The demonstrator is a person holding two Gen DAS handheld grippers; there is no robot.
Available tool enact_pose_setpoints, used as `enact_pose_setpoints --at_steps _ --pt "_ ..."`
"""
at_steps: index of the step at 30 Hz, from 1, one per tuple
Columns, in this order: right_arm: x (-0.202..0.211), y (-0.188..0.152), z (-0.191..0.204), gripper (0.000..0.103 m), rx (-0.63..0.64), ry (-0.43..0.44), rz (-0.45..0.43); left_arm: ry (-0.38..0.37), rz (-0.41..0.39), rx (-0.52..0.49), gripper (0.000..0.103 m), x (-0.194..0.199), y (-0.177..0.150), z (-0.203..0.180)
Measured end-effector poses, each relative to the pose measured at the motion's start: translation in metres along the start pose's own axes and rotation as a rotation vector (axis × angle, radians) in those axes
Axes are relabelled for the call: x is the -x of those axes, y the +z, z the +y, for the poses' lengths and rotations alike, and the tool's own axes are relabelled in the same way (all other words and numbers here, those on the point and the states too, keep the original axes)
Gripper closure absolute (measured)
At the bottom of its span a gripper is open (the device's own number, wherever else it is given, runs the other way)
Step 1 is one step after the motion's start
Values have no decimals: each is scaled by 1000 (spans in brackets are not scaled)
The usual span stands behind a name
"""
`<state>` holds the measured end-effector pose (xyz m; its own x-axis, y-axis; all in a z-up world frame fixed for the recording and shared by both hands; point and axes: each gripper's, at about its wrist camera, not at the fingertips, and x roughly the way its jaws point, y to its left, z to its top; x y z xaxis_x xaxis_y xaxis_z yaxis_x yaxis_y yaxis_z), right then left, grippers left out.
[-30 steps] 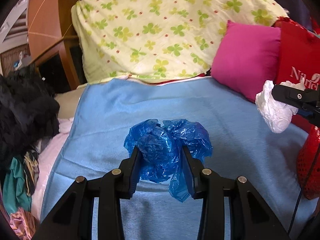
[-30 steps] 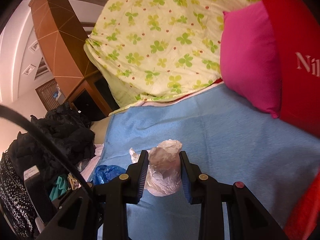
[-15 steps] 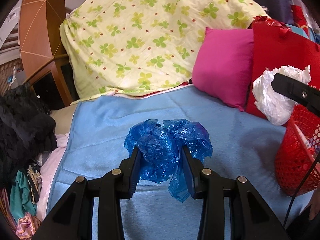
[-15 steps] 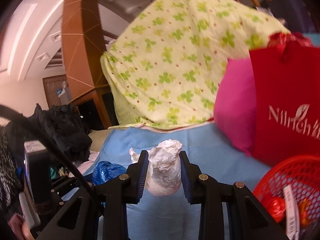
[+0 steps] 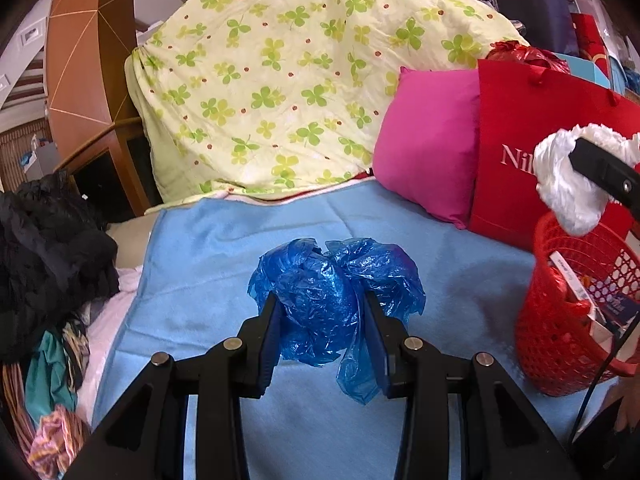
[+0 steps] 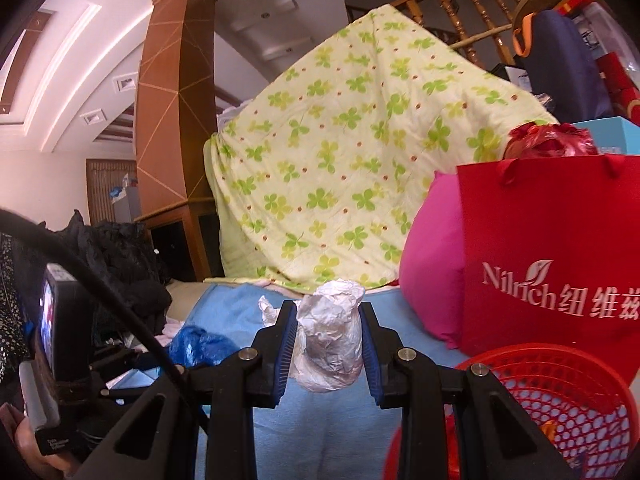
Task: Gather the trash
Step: 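Lift the tissue toward the red basket with the right tool while the left tool holds the blue bag, then carry the blue bag and tissue over the red basket with both tools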
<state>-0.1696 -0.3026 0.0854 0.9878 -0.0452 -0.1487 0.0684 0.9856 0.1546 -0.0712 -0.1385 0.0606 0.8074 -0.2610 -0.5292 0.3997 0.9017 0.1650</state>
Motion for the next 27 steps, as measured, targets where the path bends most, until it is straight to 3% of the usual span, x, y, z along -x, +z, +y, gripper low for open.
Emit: enact_pose_setpoints --at_steps 13,27 --pt "29 7 -51 70 -84 -31 -42 23 -43 -80 62 36 16 -45" --pt "30 2 -84 70 -155 -67 -2 12 -70 -122 62 48 29 -74"
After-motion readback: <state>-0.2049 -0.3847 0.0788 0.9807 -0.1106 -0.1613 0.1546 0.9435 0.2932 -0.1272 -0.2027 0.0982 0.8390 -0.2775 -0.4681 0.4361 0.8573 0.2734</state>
